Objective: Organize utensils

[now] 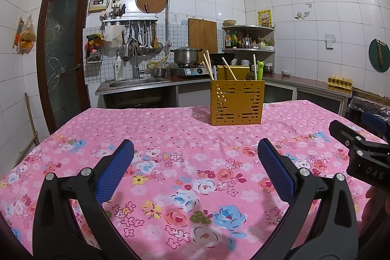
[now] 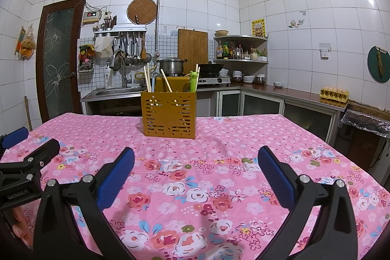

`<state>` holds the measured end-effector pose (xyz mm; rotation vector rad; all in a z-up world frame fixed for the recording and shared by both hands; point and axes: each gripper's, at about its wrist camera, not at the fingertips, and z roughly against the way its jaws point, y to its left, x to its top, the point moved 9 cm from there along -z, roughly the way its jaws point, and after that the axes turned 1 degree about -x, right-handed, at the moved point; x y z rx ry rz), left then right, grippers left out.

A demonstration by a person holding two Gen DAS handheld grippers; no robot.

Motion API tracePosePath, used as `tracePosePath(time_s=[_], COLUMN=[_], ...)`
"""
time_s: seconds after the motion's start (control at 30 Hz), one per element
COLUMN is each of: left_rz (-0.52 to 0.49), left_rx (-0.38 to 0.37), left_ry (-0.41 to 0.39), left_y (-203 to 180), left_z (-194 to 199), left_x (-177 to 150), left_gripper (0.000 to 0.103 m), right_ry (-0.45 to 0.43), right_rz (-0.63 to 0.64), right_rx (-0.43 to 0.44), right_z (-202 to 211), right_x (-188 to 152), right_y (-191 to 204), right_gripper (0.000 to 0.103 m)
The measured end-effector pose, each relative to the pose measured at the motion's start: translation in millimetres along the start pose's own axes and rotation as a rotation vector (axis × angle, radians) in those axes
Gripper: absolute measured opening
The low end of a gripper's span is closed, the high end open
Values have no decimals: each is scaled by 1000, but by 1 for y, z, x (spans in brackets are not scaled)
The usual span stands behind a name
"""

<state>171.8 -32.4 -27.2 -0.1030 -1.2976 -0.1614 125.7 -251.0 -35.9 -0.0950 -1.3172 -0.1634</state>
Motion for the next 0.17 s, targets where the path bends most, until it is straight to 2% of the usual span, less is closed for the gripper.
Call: tracePosePath(time_s=[0.17], left_rz=[1], left_rx=[2], left_ry=[0], left_y=[1], left_z=[1], left_x=[1], left_gripper=[98], right_ry=[0], right_rz=[2], right_rx=[0], right_z=[0], right_x=[0], right_y=[0], right_gripper=[99])
